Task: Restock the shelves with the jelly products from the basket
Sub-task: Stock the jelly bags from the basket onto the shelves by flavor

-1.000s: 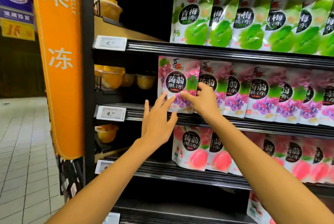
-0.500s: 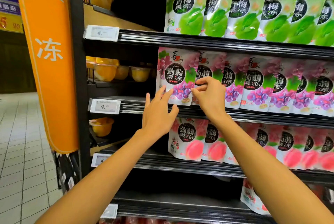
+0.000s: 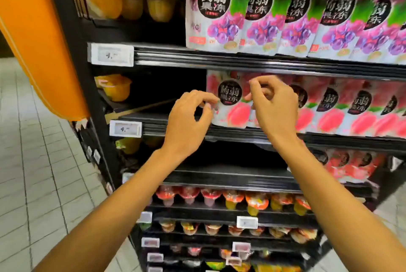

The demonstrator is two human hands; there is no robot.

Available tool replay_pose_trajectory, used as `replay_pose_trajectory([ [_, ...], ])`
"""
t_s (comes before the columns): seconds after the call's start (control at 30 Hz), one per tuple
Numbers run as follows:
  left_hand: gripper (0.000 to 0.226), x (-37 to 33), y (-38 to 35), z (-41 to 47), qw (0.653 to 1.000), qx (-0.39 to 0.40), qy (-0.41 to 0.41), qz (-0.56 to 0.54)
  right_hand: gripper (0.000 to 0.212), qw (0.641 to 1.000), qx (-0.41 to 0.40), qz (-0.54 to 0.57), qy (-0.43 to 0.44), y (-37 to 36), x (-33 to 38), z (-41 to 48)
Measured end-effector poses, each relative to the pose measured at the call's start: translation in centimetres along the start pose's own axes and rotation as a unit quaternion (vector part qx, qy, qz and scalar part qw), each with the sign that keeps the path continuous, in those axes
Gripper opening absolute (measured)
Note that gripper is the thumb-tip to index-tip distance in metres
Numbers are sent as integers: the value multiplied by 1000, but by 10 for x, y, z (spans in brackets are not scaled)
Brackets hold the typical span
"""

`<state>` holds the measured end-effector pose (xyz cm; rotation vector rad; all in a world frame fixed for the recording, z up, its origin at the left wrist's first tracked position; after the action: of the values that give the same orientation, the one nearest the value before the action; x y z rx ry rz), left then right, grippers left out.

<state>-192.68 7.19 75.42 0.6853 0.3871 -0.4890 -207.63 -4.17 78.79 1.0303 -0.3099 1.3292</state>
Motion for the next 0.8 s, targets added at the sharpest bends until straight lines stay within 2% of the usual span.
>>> replay_pose_trajectory([
  [0.1, 18, 38, -37, -62, 993, 72, 84, -42, 18, 996, 59, -5, -69, -22, -63, -53],
  [0.2, 18, 84, -79, -141, 965, 131, 214, -77, 21, 977, 143, -18, -158, -54, -134, -118],
  [0.33, 16, 138, -140, -272, 884, 207, 400, -127, 40, 919, 278, -37, -276, -97, -230, -219],
  [0.43, 20, 166, -182, -372, 806, 274, 509, -131, 17, 857, 381, -53, -342, -131, -294, -302],
  [0.53, 28, 187, -218, -460, 749, 329, 562, -123, 14, 807, 408, -39, -426, -159, -358, -383],
  [0.6, 30, 202, -244, -511, 734, 357, 563, -131, 21, 761, 443, -33, -473, -180, -398, -436],
  [0.67, 32, 220, -268, -556, 724, 367, 565, -147, 23, 737, 455, -36, -498, -199, -436, -483],
  [0.8, 37, 264, -310, -650, 676, 400, 607, -122, 21, 696, 458, -58, -550, -231, -505, -565],
])
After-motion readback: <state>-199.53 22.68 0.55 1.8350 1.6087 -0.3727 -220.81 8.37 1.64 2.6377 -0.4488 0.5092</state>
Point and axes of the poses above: each hand's wrist, its own z-axis towards the middle knuckle, its own y-axis out of the back of the hand, x = y × z, the point moved 4 cm from there along z, towards the middle knuckle, and after that the axes turned 13 degrees about x, right-handed, at the moved point
